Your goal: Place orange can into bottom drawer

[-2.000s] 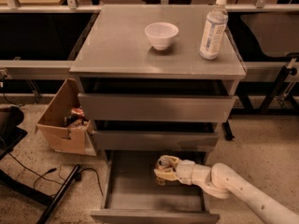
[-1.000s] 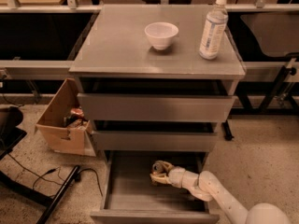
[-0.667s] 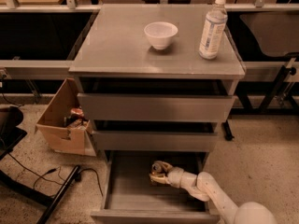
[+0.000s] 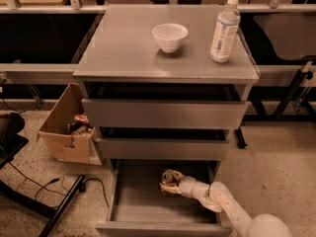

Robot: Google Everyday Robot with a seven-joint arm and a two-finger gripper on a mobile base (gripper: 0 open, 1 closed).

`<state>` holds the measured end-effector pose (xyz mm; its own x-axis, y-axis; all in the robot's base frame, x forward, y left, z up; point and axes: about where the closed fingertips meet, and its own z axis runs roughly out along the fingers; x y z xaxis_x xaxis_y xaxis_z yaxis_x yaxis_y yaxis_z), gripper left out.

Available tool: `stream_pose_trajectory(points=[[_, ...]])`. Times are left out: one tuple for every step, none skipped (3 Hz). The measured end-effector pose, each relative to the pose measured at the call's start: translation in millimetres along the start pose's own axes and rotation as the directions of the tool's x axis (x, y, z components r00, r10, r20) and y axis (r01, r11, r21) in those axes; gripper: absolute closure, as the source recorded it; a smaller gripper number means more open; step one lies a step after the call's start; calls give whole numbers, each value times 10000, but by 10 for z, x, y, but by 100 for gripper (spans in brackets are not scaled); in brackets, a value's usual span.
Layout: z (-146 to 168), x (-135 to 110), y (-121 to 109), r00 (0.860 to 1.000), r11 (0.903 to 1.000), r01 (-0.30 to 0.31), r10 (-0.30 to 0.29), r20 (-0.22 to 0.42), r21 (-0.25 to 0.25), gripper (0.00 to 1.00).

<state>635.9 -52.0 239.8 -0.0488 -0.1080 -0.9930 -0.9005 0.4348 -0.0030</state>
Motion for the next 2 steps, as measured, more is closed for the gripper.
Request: stream_pose_trajectory(points=[[0,0,0,10000,10000,0,0,0,0,37],[1,0,0,10000,10000,0,0,0,-1,13]])
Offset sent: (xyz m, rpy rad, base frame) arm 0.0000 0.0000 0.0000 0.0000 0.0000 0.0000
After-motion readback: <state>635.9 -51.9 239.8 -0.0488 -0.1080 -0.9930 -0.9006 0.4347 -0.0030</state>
